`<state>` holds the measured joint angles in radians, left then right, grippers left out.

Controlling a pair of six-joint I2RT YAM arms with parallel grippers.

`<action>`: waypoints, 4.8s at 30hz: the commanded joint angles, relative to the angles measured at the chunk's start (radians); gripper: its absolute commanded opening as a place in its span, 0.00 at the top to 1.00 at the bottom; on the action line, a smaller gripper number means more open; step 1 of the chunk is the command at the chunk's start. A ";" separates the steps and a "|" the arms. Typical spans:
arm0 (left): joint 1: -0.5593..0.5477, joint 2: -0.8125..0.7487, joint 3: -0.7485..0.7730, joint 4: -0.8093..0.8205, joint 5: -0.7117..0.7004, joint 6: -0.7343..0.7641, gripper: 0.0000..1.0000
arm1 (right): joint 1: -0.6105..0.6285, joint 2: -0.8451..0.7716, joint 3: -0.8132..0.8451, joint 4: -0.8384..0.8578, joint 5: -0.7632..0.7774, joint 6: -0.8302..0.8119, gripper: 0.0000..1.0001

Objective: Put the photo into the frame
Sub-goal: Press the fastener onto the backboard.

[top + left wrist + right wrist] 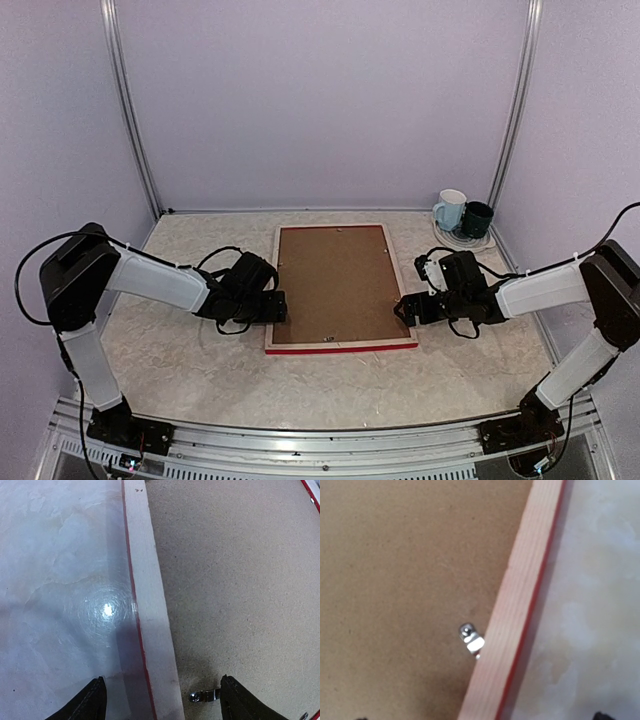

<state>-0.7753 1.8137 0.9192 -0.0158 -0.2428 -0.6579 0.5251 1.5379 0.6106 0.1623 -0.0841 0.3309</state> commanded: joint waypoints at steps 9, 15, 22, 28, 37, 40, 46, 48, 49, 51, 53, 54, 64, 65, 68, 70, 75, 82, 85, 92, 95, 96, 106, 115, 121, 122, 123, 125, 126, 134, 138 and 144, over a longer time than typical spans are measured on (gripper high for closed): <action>-0.022 0.029 0.020 -0.096 0.047 0.024 0.32 | -0.003 0.001 0.022 -0.017 0.020 0.004 0.03; -0.022 0.044 0.027 -0.113 0.048 0.028 0.33 | -0.003 0.004 0.023 -0.017 0.022 0.004 0.03; -0.022 -0.015 0.037 -0.131 -0.009 0.014 0.30 | -0.003 0.005 0.024 -0.018 0.022 0.004 0.03; -0.016 0.014 0.096 -0.170 -0.046 0.026 0.27 | -0.003 0.007 0.023 -0.019 0.023 0.004 0.03; -0.018 0.066 0.107 -0.170 -0.030 0.033 0.28 | -0.003 0.018 0.029 -0.021 0.018 0.004 0.03; -0.018 0.066 0.099 -0.172 -0.031 0.037 0.28 | -0.002 0.021 0.029 -0.020 0.014 0.003 0.03; -0.022 0.040 0.077 -0.170 -0.020 0.039 0.32 | -0.002 0.028 0.034 -0.021 0.014 0.003 0.03; -0.023 0.033 0.070 -0.167 -0.013 0.038 0.34 | -0.003 0.030 0.032 -0.021 0.017 0.003 0.03; -0.024 0.028 0.066 -0.165 -0.007 0.038 0.35 | -0.003 0.031 0.032 -0.020 0.018 0.004 0.03; -0.025 0.024 0.060 -0.159 0.008 0.039 0.35 | -0.002 0.034 0.034 -0.022 0.019 0.003 0.03; -0.025 0.025 0.058 -0.158 0.021 0.045 0.35 | -0.002 0.036 0.035 -0.021 0.016 0.003 0.03; -0.025 0.027 0.058 -0.158 0.024 0.047 0.35 | -0.002 0.036 0.035 -0.021 0.016 0.003 0.03; -0.024 0.017 0.054 -0.185 0.030 0.058 0.36 | -0.002 0.036 0.035 -0.024 0.023 0.001 0.03; -0.023 0.016 0.051 -0.185 0.030 0.057 0.37 | -0.002 0.036 0.035 -0.024 0.023 0.001 0.03; -0.020 0.016 0.045 -0.183 0.025 0.060 0.39 | -0.002 0.038 0.037 -0.023 0.019 0.001 0.03; -0.015 0.018 0.038 -0.177 0.025 0.057 0.39 | -0.002 0.036 0.035 -0.024 0.021 0.001 0.03; -0.003 0.014 0.019 -0.164 0.023 0.052 0.44 | -0.002 0.036 0.035 -0.024 0.020 0.002 0.03; -0.001 -0.001 0.006 -0.163 0.017 0.047 0.48 | -0.002 0.042 0.038 -0.026 0.019 0.000 0.03; 0.002 -0.003 0.004 -0.161 0.014 0.048 0.49 | -0.002 0.042 0.038 -0.026 0.019 0.001 0.03; 0.005 0.005 -0.003 -0.149 0.021 0.049 0.53 | -0.002 0.044 0.039 -0.027 0.020 0.000 0.03; 0.007 0.006 -0.009 -0.145 0.025 0.049 0.54 | -0.002 0.045 0.038 -0.027 0.023 0.000 0.03; 0.007 0.006 -0.011 -0.144 0.025 0.049 0.55 | -0.002 0.045 0.040 -0.027 0.022 0.000 0.03; 0.016 -0.008 -0.032 -0.133 0.031 0.050 0.63 | -0.002 0.044 0.039 -0.029 0.021 0.000 0.03; 0.018 -0.019 -0.052 -0.122 0.035 0.047 0.84 | -0.003 0.042 0.036 -0.029 0.027 0.000 0.03; 0.015 -0.023 -0.053 -0.119 0.032 0.050 0.86 | -0.002 0.045 0.038 -0.029 0.024 0.000 0.03; 0.014 -0.028 -0.053 -0.119 0.031 0.052 0.84 | -0.002 0.046 0.037 -0.028 0.027 0.000 0.03; 0.013 -0.031 -0.050 -0.120 0.029 0.052 0.81 | -0.002 0.047 0.038 -0.029 0.028 0.000 0.03; 0.010 -0.039 -0.042 -0.121 0.018 0.056 0.75 | -0.002 0.048 0.040 -0.030 0.026 0.000 0.03; 0.008 -0.050 -0.037 -0.122 0.005 0.056 0.69 | -0.002 0.049 0.041 -0.030 0.023 0.000 0.03; 0.000 -0.156 -0.027 -0.096 -0.084 0.032 0.40 | -0.002 0.047 0.040 -0.032 0.025 -0.001 0.03; -0.002 -0.195 -0.034 -0.095 -0.110 0.023 0.35 | -0.002 0.041 0.038 -0.032 0.027 -0.001 0.03; -0.011 -0.181 -0.058 -0.077 -0.087 0.014 0.25 | -0.002 0.042 0.040 -0.033 0.025 -0.002 0.02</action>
<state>-0.7753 1.6264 0.8936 -0.1028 -0.3229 -0.6315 0.5251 1.5730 0.6281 0.1383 -0.0662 0.3305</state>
